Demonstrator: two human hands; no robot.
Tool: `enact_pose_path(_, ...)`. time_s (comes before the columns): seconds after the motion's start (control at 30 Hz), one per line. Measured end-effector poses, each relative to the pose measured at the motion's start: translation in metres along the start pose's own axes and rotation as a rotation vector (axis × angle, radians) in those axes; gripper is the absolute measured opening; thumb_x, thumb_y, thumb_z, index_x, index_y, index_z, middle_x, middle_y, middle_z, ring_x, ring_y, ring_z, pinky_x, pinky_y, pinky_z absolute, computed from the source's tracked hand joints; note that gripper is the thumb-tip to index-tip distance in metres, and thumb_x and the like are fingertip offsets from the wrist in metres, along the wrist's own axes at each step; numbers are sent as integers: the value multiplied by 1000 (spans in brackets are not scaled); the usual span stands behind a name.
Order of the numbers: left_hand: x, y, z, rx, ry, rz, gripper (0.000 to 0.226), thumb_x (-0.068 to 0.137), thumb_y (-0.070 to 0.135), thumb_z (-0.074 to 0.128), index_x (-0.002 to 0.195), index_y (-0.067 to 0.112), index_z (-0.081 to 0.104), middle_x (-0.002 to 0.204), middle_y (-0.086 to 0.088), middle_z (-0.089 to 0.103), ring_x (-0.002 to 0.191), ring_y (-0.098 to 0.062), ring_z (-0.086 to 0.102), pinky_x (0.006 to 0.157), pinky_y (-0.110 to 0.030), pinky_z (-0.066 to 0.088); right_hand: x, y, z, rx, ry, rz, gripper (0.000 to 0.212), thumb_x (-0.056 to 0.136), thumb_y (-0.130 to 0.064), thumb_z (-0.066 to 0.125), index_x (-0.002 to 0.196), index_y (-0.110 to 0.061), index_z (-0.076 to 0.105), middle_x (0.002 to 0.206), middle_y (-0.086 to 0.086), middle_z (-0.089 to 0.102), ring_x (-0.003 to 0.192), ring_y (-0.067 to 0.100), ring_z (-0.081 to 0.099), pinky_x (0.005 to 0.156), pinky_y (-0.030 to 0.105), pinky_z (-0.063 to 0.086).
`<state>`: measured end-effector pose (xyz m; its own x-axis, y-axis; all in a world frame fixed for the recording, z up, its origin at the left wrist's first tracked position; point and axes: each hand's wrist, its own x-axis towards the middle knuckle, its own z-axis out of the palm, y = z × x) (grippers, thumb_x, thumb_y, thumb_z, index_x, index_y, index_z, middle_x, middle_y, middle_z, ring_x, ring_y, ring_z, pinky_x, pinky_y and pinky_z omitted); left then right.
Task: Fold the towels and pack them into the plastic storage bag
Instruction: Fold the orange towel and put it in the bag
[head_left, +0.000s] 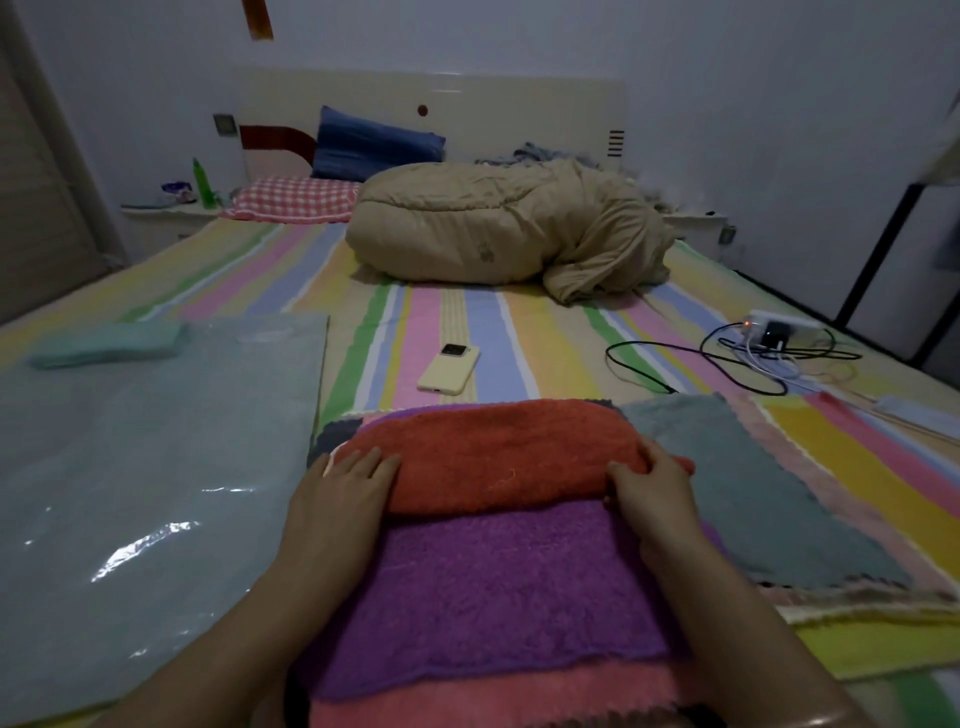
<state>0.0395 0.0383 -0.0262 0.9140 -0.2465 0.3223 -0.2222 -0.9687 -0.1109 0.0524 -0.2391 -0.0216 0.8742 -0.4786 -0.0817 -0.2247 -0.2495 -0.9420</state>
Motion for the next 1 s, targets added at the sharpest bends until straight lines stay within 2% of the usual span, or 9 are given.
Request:
enact_pose_path(0.17, -14, -3, -21, -19, -4, -19, 56, 51, -2, 81, 104, 16, 73, 103, -5, 72, 91, -25, 71, 43, -30, 51, -1, -6, -9, -14, 79, -21, 50, 86, -4, 50, 135, -10, 49, 109, 11, 63, 98, 31, 61, 92, 45, 50)
enact_pose_path(0.3, -31, -4, -33, -13, -46, 23, 73, 36, 4, 87, 104, 23, 72, 103, 2, 72, 82, -20, 72, 40, -30, 50, -4, 2, -25, 15, 82, -40, 52, 77, -23, 57, 129, -19, 56, 101, -2, 57, 91, 24, 59, 83, 39, 51)
enact_pose_path(0.37, -42, -3, -34, -38, -176, 54, 86, 54, 9, 79, 134, 26, 52, 137, 6, 53, 107, -18, 65, 63, -35, 59, -2, 13, -29, 45, 47, -10, 53, 67, -31, 56, 118, -22, 63, 98, -1, 59, 82, 17, 55, 75, 30, 46)
enact_pose_path(0.47, -48, -8, -36, -28, -547, 92, 91, 75, 24, 43, 151, 28, -7, 159, 4, -8, 147, -15, 9, 115, -34, 27, -5, 22, -32, 67, 5, 11, 23, 83, -16, 59, 104, -18, 70, 75, 4, 63, 63, 17, 54, 67, 34, 47)
enact_pose_path(0.53, -38, -4, -50, -78, -580, 122, 89, 66, 34, 26, 152, 19, 9, 160, -3, 8, 147, -15, 12, 116, -29, 20, -4, 23, -33, 55, 18, 15, 16, 88, -11, 56, 92, -14, 71, 60, 3, 58, 50, 17, 49, 61, 34, 46)
enact_pose_path(0.6, -25, 7, -60, -264, -387, 123, 71, 66, 37, 21, 130, 21, 48, 144, -5, 43, 134, -18, 37, 103, -24, 32, -4, 23, -34, 18, 26, 0, 17, 87, -11, 55, 91, -10, 72, 58, 4, 59, 47, 17, 50, 58, 36, 46)
enact_pose_path(0.67, -10, 31, -64, -445, -147, 171, 54, 71, 31, 27, 117, 30, 55, 132, 4, 55, 123, -16, 49, 97, -24, 37, -4, 24, -33, -3, 24, -20, 19, 87, -11, 56, 96, -10, 72, 61, 6, 62, 50, 18, 53, 60, 39, 49)
enact_pose_path(0.83, 39, 74, -18, -492, -222, 372, 54, 88, 28, 33, 139, 20, 48, 149, 3, 40, 138, -13, 36, 115, -28, 24, -9, 27, -36, -12, 30, -30, 27, 90, -10, 58, 114, -16, 68, 59, 6, 63, 47, 20, 56, 60, 34, 49)
enact_pose_path(1.0, 45, 62, 14, -80, -230, 72, 65, 92, 54, 9, 151, 29, 19, 160, 0, 15, 147, -21, 8, 119, -46, 0, -13, 31, -35, -137, 41, -54, 45, 84, -1, 56, 127, -12, 61, 95, 12, 72, 78, 28, 68, 86, 45, 54)
